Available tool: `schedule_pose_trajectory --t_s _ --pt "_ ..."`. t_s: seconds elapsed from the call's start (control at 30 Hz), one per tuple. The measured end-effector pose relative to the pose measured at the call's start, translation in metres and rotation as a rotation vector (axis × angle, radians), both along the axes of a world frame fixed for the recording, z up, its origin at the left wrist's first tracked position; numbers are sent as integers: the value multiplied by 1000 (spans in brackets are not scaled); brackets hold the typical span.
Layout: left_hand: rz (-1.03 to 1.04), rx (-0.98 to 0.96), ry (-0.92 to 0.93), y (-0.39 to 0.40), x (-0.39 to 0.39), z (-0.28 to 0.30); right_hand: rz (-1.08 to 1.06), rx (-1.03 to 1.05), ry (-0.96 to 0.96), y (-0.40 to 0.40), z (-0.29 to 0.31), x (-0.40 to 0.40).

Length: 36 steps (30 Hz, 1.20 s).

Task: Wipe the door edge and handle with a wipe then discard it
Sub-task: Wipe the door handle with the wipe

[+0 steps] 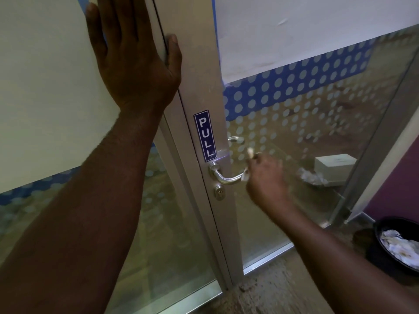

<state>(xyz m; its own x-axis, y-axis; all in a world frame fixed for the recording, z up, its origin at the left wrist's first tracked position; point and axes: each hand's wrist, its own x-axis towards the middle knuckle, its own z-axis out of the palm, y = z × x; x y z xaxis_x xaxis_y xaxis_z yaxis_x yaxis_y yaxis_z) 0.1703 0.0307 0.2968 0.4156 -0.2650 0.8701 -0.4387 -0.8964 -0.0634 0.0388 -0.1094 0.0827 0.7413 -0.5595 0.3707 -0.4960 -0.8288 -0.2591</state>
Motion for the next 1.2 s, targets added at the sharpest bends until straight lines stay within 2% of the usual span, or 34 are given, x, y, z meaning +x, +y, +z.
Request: schedule_pose_trajectory --t_s 0.07,0.13,0.23,0.37,0.47,0.63,0.73,0.8,0.87,1.0,1.13,1.2 --pt "-11 -5 -25 0 0 -1 64 -80 120 35 -4 4" --pt "-19 -9 -32 0 1 -1 85 -44 172 68 -6 16" --pt "-29 -17 -44 1 1 0 7 15 197 93 2 40" --pt "-43 -23 -64 -1 3 -2 -44 27 149 93 10 53" --pt "-50 -20 -37 -1 4 -2 0 -33 96 88 8 51" --pt "-73 -35 -65 1 6 -1 253 -311 54 63 -17 22" --pt "-72 -27 -92 4 6 -1 408 -413 -69 32 -29 1" --pt "-69 -32 -110 4 4 -1 425 -494 -126 11 -31 -10" --pt "-67 -42 -129 4 3 -2 354 -520 -159 -9 -27 -17" --pt "-74 -33 -129 4 2 -2 176 -343 -165 -34 -13 -36" --pt "-85 -15 -101 5 1 -5 61 172 -134 -39 -17 -57" --pt "-117 -24 -85 7 -1 -15 64 330 -156 -38 -28 -69"
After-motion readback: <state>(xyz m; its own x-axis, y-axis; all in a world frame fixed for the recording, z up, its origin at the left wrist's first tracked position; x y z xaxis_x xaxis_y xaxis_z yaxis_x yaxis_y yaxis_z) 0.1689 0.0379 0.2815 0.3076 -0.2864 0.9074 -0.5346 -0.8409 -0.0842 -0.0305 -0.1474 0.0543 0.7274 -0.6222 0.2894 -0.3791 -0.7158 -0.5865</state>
